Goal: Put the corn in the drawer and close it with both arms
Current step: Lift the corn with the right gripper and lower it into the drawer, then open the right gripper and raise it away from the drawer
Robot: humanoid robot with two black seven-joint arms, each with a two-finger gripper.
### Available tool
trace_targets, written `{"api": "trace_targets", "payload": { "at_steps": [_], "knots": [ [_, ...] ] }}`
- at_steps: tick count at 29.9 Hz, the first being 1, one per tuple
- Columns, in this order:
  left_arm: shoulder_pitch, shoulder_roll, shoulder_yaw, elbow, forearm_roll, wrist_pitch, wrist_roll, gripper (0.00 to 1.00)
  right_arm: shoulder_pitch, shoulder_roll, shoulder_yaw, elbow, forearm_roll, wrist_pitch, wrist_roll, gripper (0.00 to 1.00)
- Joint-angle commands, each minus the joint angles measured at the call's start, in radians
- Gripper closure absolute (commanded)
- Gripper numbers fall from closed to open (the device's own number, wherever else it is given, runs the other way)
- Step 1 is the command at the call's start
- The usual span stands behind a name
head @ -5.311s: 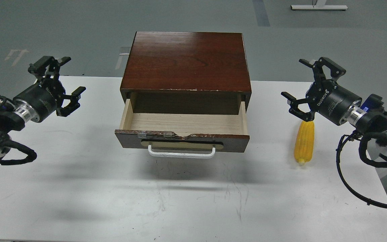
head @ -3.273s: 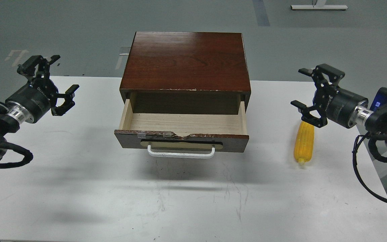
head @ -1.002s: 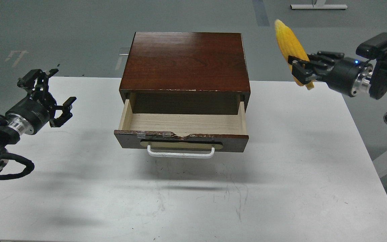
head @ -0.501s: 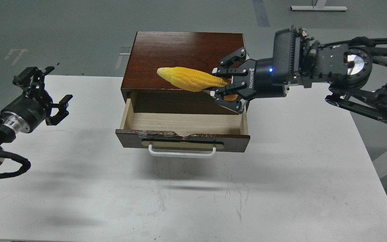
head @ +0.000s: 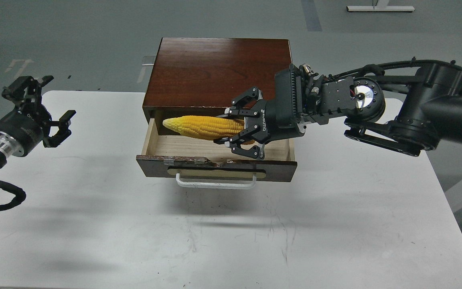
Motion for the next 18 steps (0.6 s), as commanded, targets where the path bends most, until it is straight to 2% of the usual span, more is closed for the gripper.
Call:
{"api": "trace_targets", "payload": {
  "at_steps": [1,8,13,14,18],
  "knots": [
    [0.002,0.000,0.000,0.000,0.000,0.001,0.001,0.02,-0.010,0.000,0.002,0.002,0.001,0.000,0.000,0.00],
    [0.002,-0.004,0.002,0.000,0.001,0.002,0.001,0.02,-0.004,-0.010,0.035,0.000,0.093,-0.008,0.000,0.00],
    [0.002,-0.003,0.002,0.002,0.001,0.002,0.001,0.02,0.033,-0.010,0.210,-0.003,0.418,0.020,0.000,0.00],
    [0.002,-0.003,0.002,0.002,0.001,0.002,0.001,0.02,0.042,-0.010,0.230,-0.004,0.470,0.038,0.000,0.00],
    [0.002,-0.003,0.002,0.002,0.001,0.002,0.001,0.02,0.105,-0.067,0.357,-0.067,1.001,0.277,-0.004,0.00]
  ]
}}
